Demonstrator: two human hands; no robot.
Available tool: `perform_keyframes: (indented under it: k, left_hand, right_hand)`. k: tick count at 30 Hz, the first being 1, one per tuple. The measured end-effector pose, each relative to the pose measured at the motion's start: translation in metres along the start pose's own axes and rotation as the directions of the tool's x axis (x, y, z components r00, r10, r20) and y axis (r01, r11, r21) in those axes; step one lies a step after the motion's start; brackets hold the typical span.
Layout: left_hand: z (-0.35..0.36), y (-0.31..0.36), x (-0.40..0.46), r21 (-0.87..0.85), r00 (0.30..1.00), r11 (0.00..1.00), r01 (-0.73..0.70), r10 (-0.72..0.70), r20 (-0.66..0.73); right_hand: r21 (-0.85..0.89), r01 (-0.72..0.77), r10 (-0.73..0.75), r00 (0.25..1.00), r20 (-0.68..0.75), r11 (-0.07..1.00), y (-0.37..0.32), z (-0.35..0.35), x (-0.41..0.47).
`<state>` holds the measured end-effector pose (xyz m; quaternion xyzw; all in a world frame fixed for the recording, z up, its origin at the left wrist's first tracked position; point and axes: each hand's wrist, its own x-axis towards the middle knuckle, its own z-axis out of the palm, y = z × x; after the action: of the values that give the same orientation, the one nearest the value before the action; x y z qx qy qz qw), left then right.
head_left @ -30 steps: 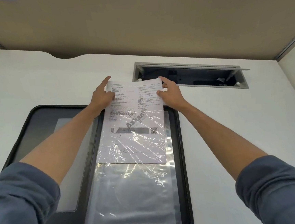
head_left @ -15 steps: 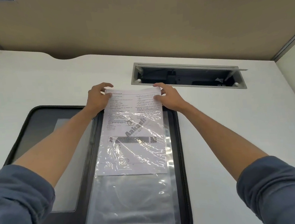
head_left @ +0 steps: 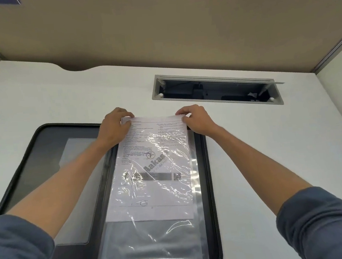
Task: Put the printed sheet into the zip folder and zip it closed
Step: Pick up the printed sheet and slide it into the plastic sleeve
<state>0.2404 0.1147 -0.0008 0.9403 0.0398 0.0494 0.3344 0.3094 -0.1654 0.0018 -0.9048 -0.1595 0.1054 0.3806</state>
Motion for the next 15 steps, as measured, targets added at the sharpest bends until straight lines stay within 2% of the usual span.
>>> perform_keyframes:
  k: [11, 15]
  left_hand:
    - [0.002, -0.009, -0.025, 0.124, 0.998, 0.991, -0.054, 0.050, 0.029]
    - [0.004, -0.011, -0.032, 0.110, 0.998, 0.992, -0.058, 0.056, 0.020]
  right_hand:
    - [-0.072, 0.022, -0.018, 0.998, 0.059, 0.997, -0.004, 0.006, -0.024]
    - [-0.063, 0.010, -0.004, 0.996, 0.086, 0.998, -0.004, 0.009, -0.030]
